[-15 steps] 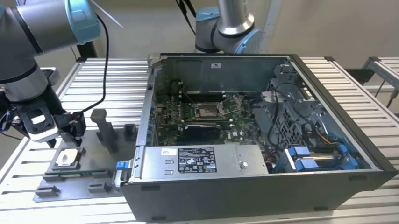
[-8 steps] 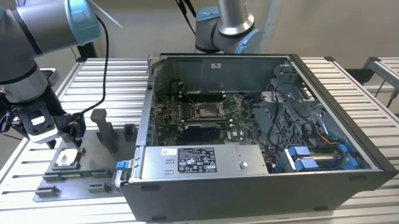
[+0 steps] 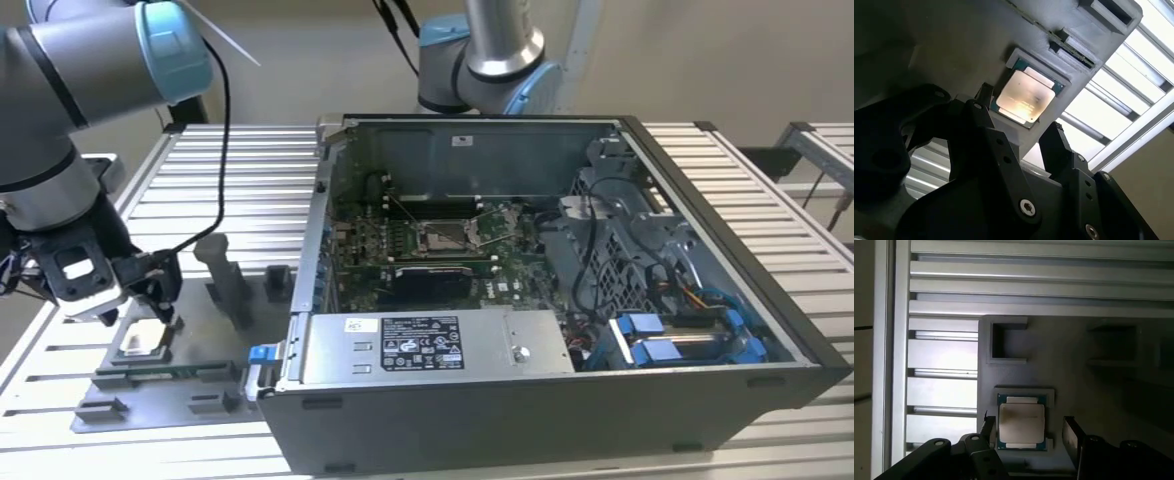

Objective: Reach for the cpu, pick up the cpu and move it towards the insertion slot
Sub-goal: 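Pick up the cpu and move it towards the insertion slot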

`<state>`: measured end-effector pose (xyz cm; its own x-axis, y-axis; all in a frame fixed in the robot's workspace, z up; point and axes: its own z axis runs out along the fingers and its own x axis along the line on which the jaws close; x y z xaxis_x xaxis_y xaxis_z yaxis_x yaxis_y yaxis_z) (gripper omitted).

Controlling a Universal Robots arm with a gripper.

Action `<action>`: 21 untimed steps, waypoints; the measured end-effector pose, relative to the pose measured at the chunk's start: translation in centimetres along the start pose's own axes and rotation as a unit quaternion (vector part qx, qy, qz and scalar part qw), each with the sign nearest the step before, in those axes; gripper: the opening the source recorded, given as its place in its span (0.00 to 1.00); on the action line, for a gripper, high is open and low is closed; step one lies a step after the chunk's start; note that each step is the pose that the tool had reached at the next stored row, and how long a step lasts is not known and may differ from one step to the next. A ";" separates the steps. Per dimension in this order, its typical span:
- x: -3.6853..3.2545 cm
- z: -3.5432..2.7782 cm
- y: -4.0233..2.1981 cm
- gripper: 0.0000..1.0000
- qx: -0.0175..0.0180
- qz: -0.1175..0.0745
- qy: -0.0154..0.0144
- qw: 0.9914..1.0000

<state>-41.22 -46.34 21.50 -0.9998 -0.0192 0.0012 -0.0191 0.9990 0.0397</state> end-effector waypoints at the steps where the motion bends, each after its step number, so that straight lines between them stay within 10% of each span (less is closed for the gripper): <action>1: 0.03 0.08 -0.10 1.00 0.000 0.000 0.000 1.000; 21: 0.33 2.41 -0.31 1.00 0.005 0.000 0.004 1.000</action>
<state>-41.55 -46.56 19.08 -0.9998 -0.0191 0.0100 -0.0188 0.9994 0.0301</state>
